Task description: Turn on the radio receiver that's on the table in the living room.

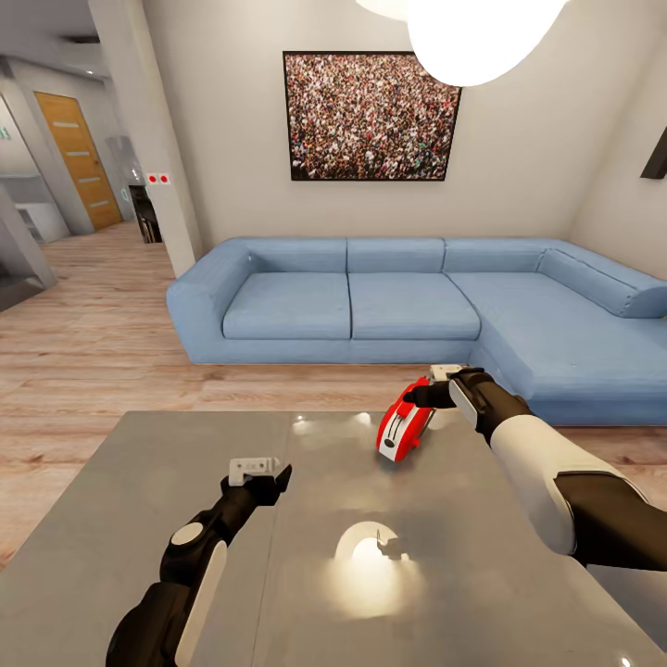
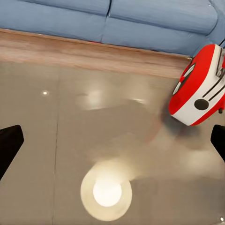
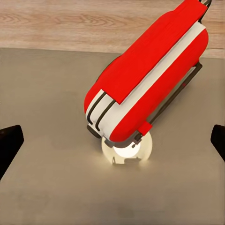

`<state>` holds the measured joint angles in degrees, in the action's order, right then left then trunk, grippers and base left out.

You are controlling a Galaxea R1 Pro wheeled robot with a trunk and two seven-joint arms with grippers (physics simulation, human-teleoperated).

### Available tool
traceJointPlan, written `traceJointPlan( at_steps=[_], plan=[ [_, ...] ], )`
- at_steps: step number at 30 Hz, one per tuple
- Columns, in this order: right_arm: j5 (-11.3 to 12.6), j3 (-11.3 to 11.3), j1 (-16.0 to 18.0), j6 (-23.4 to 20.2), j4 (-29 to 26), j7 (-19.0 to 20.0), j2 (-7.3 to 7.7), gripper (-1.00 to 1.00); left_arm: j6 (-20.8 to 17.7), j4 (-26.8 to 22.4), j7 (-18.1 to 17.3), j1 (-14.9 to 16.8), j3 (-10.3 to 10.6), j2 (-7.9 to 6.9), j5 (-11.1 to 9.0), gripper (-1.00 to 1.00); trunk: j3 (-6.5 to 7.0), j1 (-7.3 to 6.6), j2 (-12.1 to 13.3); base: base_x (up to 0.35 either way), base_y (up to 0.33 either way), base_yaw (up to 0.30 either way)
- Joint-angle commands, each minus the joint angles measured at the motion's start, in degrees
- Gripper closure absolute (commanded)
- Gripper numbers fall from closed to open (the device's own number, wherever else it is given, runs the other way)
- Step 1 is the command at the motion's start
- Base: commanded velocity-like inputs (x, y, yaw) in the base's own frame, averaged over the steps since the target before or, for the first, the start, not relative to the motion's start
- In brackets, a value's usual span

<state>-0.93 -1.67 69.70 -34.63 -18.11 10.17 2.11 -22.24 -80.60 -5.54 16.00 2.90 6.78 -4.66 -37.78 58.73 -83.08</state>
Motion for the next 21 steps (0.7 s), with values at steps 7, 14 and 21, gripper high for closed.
traceJointPlan(
  at_steps=[7,14,21],
  plan=[
    [0.2,0.0,0.0,0.0,0.0,-0.2,0.00,-1.00,0.0,0.0,0.0,0.0,0.0,0.15,0.0,-1.00,0.00,0.00,0.0,0.000,0.000,0.000],
    [0.2,0.0,0.0,-0.1,0.9,-0.4,0.08,-1.00,0.0,0.0,0.0,0.0,0.2,0.20,0.0,-1.00,0.00,0.00,0.0,0.003,0.000,0.000],
    [0.2,0.0,0.0,-0.1,1.1,-0.4,0.09,-1.00,0.0,0.1,0.0,0.0,0.3,0.26,0.0,-1.00,0.00,0.00,0.0,0.107,0.000,0.000]
  ],
)
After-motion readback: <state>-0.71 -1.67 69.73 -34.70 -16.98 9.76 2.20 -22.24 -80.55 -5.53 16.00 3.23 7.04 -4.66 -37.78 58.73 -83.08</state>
